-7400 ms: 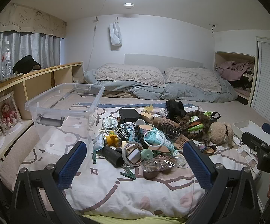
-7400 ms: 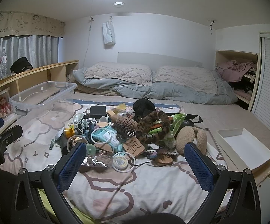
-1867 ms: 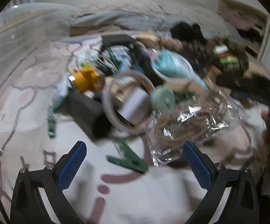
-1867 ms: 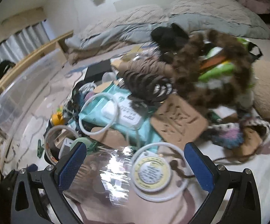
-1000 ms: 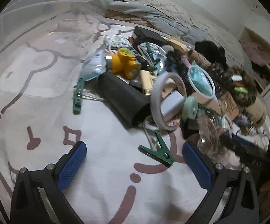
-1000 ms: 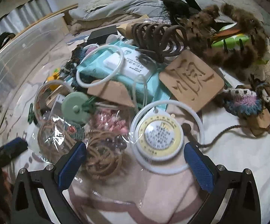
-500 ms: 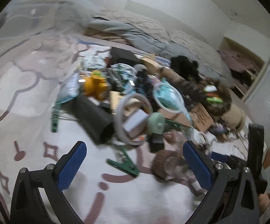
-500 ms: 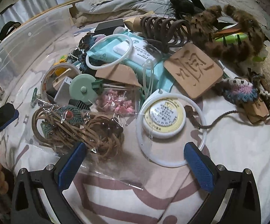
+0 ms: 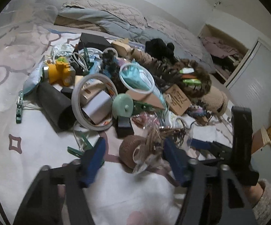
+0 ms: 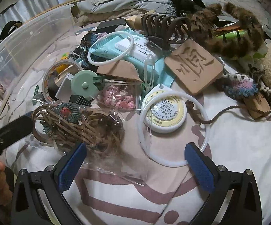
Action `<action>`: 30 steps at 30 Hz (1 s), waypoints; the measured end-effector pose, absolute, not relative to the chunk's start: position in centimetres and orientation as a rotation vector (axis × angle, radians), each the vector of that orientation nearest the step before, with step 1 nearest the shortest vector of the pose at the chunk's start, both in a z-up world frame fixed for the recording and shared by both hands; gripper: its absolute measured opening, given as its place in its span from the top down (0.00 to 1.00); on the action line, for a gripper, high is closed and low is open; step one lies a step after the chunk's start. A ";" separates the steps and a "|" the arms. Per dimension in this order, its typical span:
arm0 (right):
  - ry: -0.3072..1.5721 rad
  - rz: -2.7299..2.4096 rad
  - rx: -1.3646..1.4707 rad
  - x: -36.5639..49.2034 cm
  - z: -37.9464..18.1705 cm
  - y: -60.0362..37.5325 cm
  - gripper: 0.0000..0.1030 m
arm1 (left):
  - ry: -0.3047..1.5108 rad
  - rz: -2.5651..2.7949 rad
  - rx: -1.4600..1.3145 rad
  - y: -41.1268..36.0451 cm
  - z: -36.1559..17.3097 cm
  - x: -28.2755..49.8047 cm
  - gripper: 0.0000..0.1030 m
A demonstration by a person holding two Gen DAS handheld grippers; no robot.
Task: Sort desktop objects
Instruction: 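Close the left gripper on the clear bag of tan cords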
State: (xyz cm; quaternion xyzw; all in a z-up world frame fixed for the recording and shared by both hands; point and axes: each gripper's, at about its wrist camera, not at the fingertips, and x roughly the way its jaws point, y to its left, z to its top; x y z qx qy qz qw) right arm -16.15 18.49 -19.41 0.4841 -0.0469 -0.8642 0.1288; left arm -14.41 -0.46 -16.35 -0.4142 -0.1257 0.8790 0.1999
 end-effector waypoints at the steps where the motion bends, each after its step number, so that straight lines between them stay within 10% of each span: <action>1: -0.138 -2.512 1.407 -16.1 -19.4 18.5 0.00 | -0.344 2.442 -1.162 -0.2 -16.4 -14.4 0.53; 8: -0.153 -2.511 1.396 -16.1 -19.3 18.6 0.00 | -0.256 2.413 -1.149 1.1 -16.6 -13.6 0.90; 30: -0.497 -2.536 1.310 -16.5 -17.9 23.2 0.00 | -0.506 2.116 -1.460 -0.8 -19.3 -7.6 0.95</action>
